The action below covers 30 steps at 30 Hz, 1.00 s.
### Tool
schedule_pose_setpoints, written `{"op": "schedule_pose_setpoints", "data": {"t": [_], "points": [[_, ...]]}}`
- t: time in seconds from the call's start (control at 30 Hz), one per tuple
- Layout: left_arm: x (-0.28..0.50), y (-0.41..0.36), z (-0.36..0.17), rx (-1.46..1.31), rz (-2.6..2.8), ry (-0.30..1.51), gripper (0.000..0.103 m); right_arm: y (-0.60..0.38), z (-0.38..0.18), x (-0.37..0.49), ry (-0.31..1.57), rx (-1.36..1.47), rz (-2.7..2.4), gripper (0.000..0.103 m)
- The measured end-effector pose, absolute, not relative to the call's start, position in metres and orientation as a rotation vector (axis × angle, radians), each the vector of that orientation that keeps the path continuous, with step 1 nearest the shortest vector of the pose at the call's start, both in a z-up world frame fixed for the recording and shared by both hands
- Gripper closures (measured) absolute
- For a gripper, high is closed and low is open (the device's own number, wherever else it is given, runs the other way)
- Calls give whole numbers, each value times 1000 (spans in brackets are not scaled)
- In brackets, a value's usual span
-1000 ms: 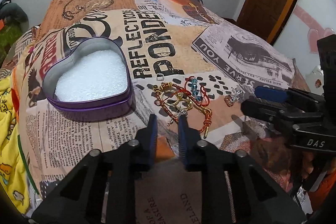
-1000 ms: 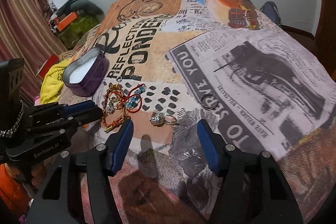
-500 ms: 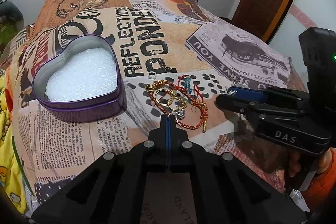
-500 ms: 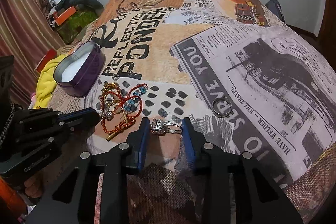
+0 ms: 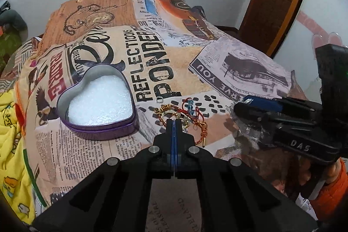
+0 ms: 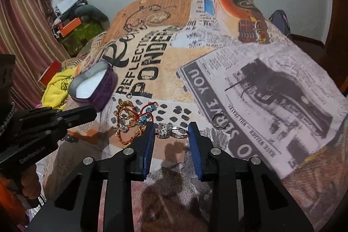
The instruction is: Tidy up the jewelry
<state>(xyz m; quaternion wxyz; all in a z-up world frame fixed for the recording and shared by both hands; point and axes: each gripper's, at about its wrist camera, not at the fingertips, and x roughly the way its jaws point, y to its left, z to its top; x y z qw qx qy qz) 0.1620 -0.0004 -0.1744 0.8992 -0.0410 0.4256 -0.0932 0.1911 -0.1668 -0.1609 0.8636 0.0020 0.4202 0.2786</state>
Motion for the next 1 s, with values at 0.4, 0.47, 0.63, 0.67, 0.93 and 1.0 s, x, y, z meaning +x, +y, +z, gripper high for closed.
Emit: {"op": "schedule_pose_setpoints", "data": {"t": [0.4, 0.47, 0.63, 0.67, 0.93, 1.0], "points": [[175, -14, -210, 8, -199, 992, 83, -171, -161, 187, 895, 8, 589, 75], [178, -16, -212, 29, -208, 983, 83, -173, -163, 188, 897, 10, 589, 75], [184, -20, -215, 38, -242, 977, 90, -174, -167, 192, 906, 19, 589, 75], [185, -20, -216, 37, -250, 980, 94, -174, -168, 193, 908, 22, 590, 75], [183, -14, -209, -14, -262, 991, 103, -179, -165, 191, 901, 31, 585, 75], [179, -17, -205, -7, -256, 973, 100, -180, -165, 190, 900, 28, 581, 75]]}}
